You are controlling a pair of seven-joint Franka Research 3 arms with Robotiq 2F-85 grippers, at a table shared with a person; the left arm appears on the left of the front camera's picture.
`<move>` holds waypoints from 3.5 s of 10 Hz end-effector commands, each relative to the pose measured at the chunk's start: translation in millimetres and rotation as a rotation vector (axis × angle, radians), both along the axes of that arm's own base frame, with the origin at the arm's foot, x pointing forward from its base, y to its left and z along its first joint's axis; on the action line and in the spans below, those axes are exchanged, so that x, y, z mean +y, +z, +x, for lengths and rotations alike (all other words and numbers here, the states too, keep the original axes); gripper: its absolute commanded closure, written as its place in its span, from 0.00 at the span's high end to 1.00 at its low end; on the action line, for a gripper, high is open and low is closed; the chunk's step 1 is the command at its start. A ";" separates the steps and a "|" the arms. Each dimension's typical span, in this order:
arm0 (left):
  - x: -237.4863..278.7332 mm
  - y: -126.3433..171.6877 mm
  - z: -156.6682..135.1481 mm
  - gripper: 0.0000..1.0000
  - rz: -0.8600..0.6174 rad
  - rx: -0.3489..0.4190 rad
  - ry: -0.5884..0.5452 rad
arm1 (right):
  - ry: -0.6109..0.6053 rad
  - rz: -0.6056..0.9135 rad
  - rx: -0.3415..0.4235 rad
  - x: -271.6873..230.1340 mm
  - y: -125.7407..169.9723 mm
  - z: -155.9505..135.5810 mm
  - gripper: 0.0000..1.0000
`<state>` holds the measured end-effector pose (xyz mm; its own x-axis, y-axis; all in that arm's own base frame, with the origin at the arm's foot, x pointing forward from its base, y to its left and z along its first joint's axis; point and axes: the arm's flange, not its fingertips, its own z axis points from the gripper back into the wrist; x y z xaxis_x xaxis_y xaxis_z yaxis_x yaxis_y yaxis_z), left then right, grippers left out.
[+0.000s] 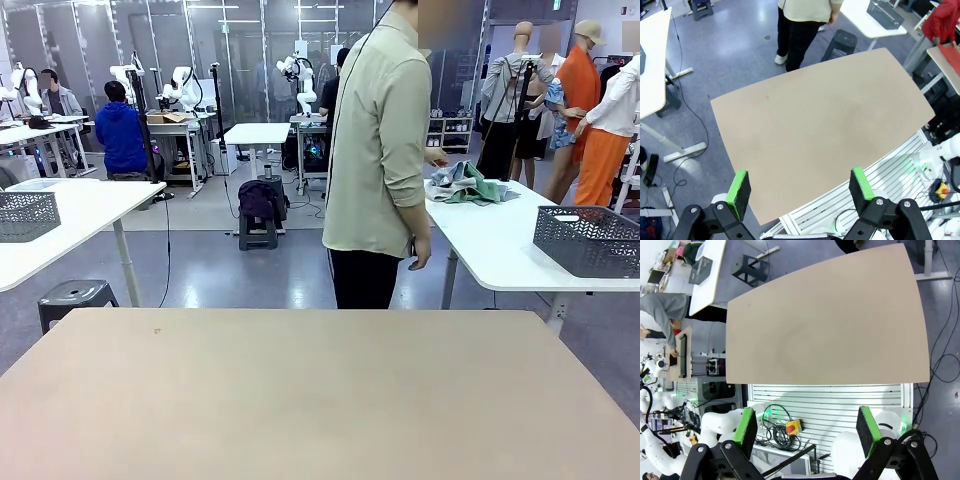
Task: Fold the towels and place them in the basket.
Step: When a person lays out a Towel with hook on the table, fold it in half twice.
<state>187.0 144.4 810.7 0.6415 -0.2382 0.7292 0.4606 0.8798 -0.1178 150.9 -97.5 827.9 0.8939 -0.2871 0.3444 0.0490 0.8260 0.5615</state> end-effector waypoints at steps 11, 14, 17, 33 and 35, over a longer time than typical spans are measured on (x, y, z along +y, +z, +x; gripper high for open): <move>-1.5 0.5 -0.4 1.00 0.011 0.007 0.025 | -0.003 0.002 -0.003 -1.2 0.2 -0.4 1.00; -1.5 0.5 -0.4 1.00 0.011 0.007 0.025 | -0.003 0.002 -0.003 -1.2 0.2 -0.4 1.00; -1.5 0.5 -0.4 1.00 0.011 0.007 0.025 | -0.003 0.002 -0.003 -1.2 0.2 -0.4 1.00; -1.5 0.5 -0.4 1.00 0.011 0.007 0.025 | -0.003 0.002 -0.003 -1.2 0.2 -0.4 1.00; -1.5 0.5 -0.4 1.00 0.011 0.007 0.025 | -0.003 0.002 -0.003 -1.2 0.2 -0.4 1.00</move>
<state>187.0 144.4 810.7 0.6415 -0.2382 0.7292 0.4606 0.8798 -0.1178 150.8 -99.1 827.9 0.8923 -0.2909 0.3452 0.0510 0.8248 0.5631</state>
